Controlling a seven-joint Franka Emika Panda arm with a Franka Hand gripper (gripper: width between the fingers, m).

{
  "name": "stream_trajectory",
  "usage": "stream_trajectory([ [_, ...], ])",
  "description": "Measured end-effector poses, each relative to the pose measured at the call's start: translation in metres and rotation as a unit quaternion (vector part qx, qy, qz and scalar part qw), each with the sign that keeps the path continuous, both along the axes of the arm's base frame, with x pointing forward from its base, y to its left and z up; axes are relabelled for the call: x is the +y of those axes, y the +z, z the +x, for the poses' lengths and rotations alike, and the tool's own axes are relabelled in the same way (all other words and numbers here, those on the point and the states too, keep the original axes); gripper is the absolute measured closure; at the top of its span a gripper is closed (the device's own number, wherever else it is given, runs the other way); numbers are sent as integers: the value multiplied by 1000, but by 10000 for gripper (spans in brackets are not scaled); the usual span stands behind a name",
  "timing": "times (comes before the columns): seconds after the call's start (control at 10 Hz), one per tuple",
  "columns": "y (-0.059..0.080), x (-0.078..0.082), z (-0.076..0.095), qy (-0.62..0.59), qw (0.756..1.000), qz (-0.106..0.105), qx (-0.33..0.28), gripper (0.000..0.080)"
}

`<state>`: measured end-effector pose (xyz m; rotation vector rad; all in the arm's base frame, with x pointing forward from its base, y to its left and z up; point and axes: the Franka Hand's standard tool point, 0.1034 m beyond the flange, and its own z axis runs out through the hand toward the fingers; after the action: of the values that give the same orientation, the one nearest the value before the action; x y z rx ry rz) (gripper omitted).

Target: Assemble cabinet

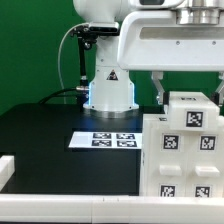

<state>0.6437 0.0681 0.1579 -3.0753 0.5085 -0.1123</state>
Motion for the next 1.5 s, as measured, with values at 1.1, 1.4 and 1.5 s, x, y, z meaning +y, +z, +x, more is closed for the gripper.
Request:
stream_trajectory([
  [1.1, -1, 0, -4, -490, 871, 42, 8, 245],
  [1.4, -1, 0, -6, -591, 805, 46, 12, 245],
  [1.5, -1, 0, -6, -612, 789, 47, 13, 245],
])
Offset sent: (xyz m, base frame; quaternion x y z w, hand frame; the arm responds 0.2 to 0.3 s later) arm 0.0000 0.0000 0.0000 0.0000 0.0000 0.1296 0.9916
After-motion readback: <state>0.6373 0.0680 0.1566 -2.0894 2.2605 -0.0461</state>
